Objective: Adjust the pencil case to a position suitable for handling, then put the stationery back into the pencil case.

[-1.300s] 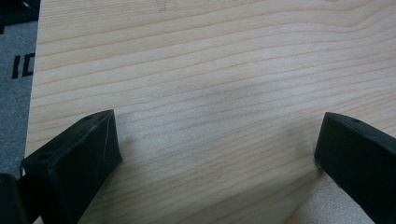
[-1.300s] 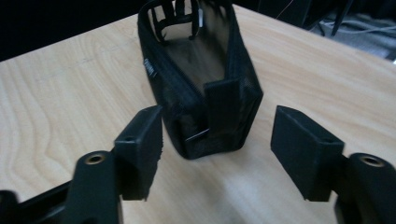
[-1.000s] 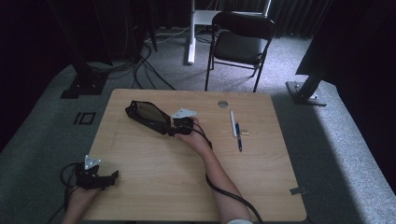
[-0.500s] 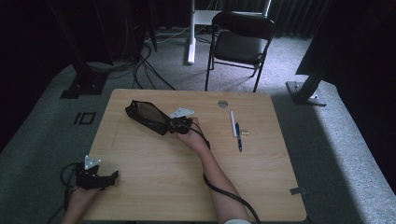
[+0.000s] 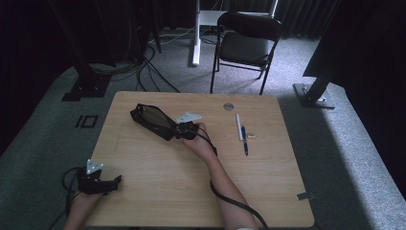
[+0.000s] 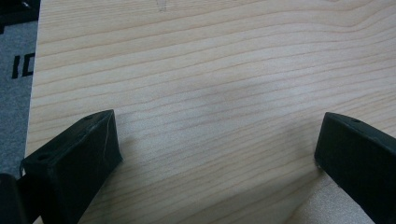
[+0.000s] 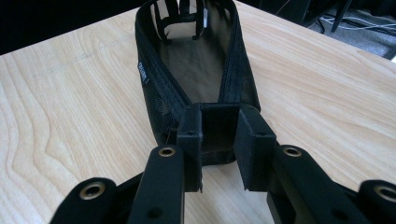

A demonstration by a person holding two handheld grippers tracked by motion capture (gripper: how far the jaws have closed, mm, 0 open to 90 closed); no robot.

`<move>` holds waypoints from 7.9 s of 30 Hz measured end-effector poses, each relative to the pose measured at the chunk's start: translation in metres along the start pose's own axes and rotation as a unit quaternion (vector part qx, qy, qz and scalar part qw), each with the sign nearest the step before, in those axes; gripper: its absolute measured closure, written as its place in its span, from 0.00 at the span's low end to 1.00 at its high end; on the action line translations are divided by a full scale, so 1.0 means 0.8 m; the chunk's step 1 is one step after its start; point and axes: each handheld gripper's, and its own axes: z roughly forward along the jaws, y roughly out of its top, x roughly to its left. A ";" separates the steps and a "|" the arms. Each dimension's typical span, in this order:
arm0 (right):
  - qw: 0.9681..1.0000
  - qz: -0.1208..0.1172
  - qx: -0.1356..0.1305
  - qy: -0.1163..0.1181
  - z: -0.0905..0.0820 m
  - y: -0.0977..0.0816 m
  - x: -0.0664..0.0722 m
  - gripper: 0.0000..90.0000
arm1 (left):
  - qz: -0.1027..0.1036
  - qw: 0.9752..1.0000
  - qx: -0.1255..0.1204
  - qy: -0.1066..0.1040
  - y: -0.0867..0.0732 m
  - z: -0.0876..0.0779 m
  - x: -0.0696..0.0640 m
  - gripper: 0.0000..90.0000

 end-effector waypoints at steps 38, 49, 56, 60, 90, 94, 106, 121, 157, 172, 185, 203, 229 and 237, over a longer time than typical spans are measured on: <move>1.000 -0.004 -0.007 0.009 -0.076 -0.048 -0.006 0.81 | 0.000 1.000 0.000 0.000 0.000 0.000 0.000 0.00; 1.000 0.000 -0.008 0.009 -0.101 -0.064 -0.011 0.81 | 0.000 1.000 0.000 0.000 0.000 0.000 0.000 0.00; 1.000 0.001 -0.006 0.006 -0.120 -0.075 -0.013 0.81 | 0.000 1.000 0.000 0.000 0.000 0.000 0.000 0.00; 1.000 -0.004 -0.006 0.004 -0.132 -0.079 -0.012 0.81 | 0.000 1.000 0.000 0.000 0.000 0.000 0.000 0.00; 1.000 0.007 -0.002 -0.013 -0.213 -0.132 -0.017 0.82 | 0.000 1.000 0.000 0.000 0.000 0.000 0.000 0.00; 1.000 0.002 0.002 -0.018 -0.225 -0.138 -0.015 0.81 | 0.000 1.000 0.000 0.000 0.000 0.000 0.000 0.00; 0.999 0.005 0.011 -0.031 -0.257 -0.157 -0.023 0.81 | 0.000 1.000 0.000 0.000 0.000 0.000 0.000 0.00; 0.999 0.018 0.012 -0.043 -0.298 -0.181 -0.030 0.81 | 0.000 1.000 0.000 0.000 0.000 0.000 0.000 0.00; 0.997 0.036 0.018 -0.062 -0.352 -0.213 -0.033 0.68 | 0.000 1.000 0.000 0.000 0.000 0.000 0.000 0.00; 0.998 0.049 -0.004 -0.039 -0.358 -0.201 -0.031 0.56 | 0.000 1.000 0.000 0.001 0.000 0.000 0.000 0.00; 0.999 0.030 -0.021 -0.038 -0.355 -0.173 -0.037 0.52 | 0.000 1.000 0.000 0.000 0.000 0.000 0.000 0.00; 0.995 0.040 -0.058 -0.067 -0.334 -0.133 -0.069 0.48 | 0.000 1.000 0.000 0.000 0.000 0.000 0.000 0.00; 0.973 0.120 -0.059 -0.190 -0.303 -0.136 -0.142 0.47 | 0.000 1.000 0.000 0.000 0.000 0.000 0.000 0.00; 0.966 0.143 -0.049 -0.210 -0.282 -0.141 -0.160 0.47 | 0.000 1.000 0.000 0.000 0.000 0.000 0.000 0.00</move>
